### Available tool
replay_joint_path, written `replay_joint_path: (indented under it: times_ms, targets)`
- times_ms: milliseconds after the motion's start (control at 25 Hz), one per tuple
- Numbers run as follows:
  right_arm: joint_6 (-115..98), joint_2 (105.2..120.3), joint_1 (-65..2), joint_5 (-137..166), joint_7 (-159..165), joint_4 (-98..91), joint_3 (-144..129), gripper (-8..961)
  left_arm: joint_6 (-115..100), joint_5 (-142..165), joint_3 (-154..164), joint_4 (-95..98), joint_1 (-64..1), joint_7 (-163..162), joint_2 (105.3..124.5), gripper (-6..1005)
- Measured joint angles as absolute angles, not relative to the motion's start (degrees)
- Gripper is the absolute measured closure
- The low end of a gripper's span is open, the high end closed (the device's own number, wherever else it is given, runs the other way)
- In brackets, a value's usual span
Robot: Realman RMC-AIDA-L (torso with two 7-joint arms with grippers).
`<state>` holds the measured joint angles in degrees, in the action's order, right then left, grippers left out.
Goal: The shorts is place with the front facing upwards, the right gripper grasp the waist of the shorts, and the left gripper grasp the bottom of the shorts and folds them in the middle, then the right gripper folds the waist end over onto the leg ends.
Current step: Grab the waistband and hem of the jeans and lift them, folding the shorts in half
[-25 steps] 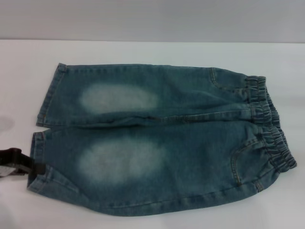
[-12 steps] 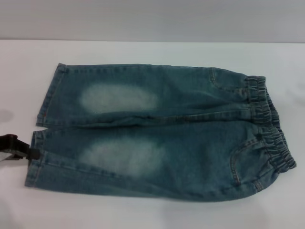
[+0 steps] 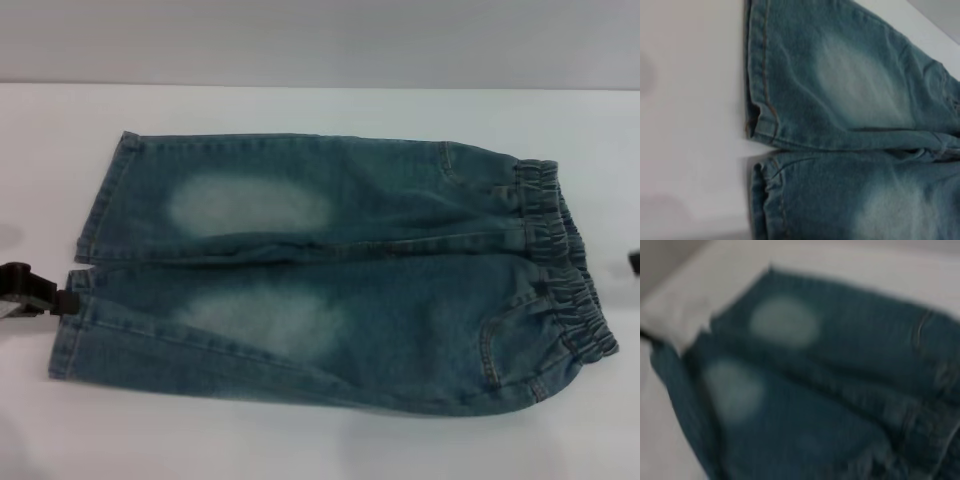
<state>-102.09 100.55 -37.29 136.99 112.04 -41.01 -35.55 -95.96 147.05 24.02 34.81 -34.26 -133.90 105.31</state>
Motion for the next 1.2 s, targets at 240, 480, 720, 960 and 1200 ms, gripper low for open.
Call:
replay_joint_path:
  times_ms: [240,480,720,960,1200]
  targets:
    - [-99.7,102.43,-38.8,143.7,111.5,-42.7,-43.4,287,-96.2,146.9,24.0,34.8,-35.4,-134.9,105.04,957]
    - [-96.9,105.47,-39.9,148.7,110.3,-43.2,-46.4,287,-96.3,146.9,24.1,34.8,-36.6,-135.9,105.22,955]
    - [-94.5,107.56,-40.0,150.1,109.4,-43.9,-46.9,288,-96.3,146.8,24.1,34.8,-36.9,-136.4,105.28,952]
    - [-93.1,108.11,-40.3,150.2,108.8,-43.2,-47.9,290,-95.1,146.3,23.9,34.8,-36.9,-136.7,105.29,949]
    - [-93.4,108.38,-41.2,150.7,108.8,-43.0,-50.5,294,-94.9,145.8,23.9,34.8,-36.9,-136.8,105.28,947]
